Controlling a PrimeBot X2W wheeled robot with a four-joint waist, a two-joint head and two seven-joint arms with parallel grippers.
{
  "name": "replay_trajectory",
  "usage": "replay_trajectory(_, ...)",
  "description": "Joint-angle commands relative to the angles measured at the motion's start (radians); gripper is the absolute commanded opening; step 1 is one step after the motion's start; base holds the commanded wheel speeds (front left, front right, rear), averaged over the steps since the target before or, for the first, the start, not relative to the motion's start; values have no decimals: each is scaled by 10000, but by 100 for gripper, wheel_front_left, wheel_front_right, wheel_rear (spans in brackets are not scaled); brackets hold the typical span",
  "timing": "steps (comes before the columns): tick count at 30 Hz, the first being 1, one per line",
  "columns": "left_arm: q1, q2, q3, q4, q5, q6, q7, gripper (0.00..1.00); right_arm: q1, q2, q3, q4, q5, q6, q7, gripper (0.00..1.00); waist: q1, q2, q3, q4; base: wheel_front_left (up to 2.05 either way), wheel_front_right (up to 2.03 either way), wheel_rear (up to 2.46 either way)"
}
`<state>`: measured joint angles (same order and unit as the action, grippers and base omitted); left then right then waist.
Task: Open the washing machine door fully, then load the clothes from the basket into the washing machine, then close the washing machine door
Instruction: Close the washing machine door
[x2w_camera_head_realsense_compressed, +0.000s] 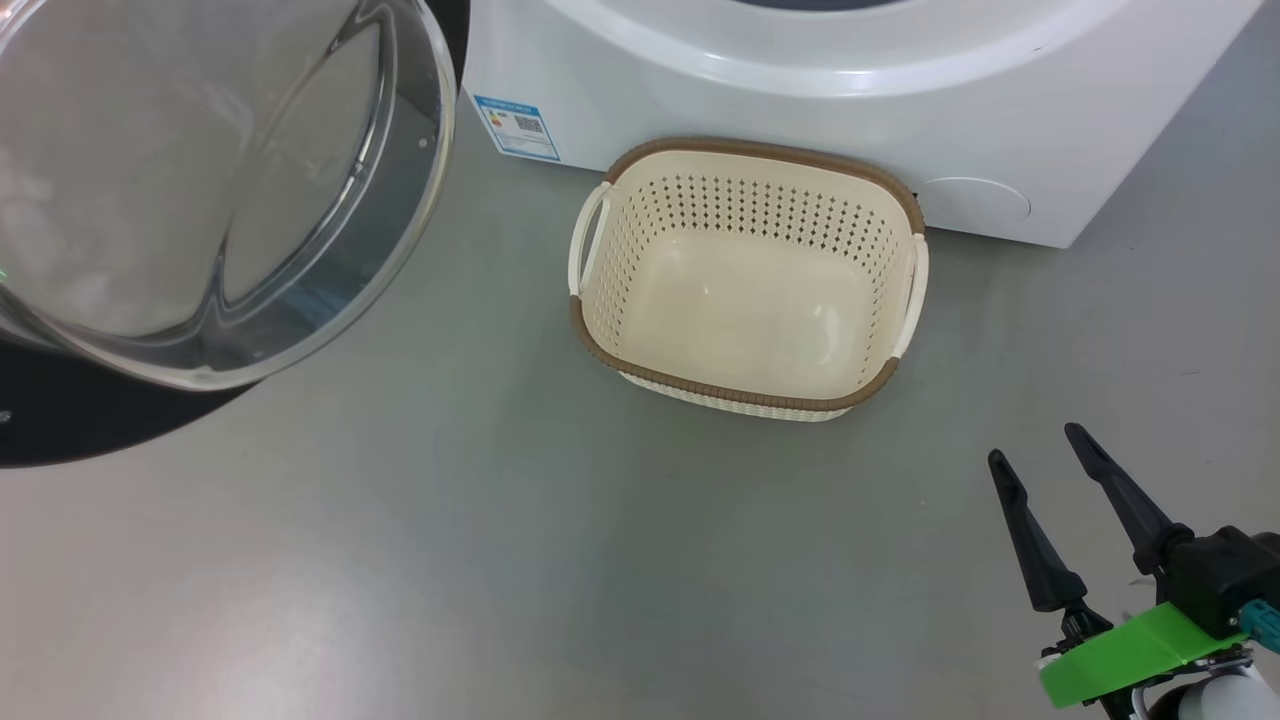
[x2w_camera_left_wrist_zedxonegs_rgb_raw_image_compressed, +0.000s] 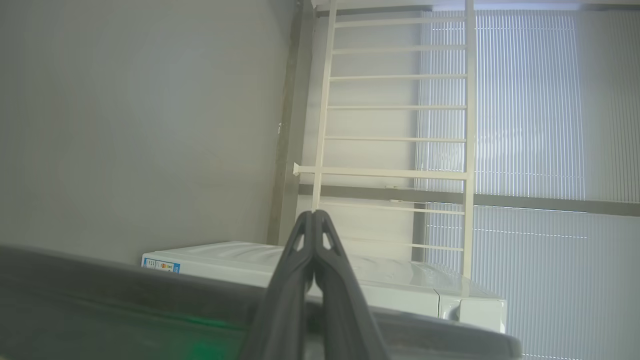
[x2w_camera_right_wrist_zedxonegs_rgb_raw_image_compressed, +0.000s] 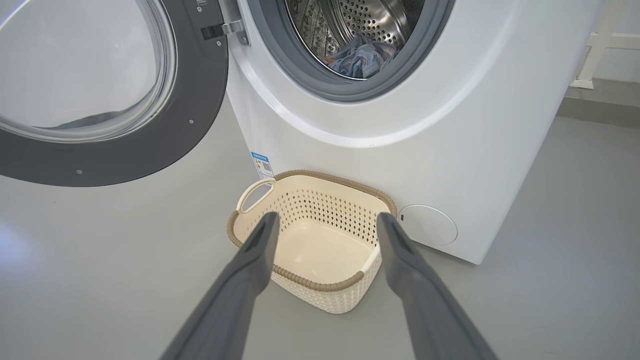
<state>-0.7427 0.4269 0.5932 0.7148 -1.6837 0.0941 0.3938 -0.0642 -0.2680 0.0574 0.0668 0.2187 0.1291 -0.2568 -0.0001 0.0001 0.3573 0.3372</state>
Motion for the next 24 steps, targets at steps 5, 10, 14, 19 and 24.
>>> replay_trajectory(5,312,588,-148,-240,-41,-223,638,0,-102,-270,302,-264,-115,16,-49,100,1,-1,-38,-66,0,0,0)
replay_trajectory(10,472,584,-354,-263,-36,-400,1198,0,-37,-309,284,-282,-109,16,-49,100,1,-1,-104,-114,0,0,0)
replay_trajectory(14,552,562,-379,-224,-36,-513,1351,0,7,-301,254,-279,-122,16,-49,100,1,-1,-140,-88,0,0,0)
replay_trajectory(19,676,527,-511,-207,-16,-645,1692,0,23,-224,297,-250,-138,16,-49,100,1,-1,-249,-4,0,0,0)
replay_trajectory(24,910,454,-642,-340,11,-774,2040,0,19,-168,356,-195,-126,16,-49,100,1,-1,-422,35,0,0,0)
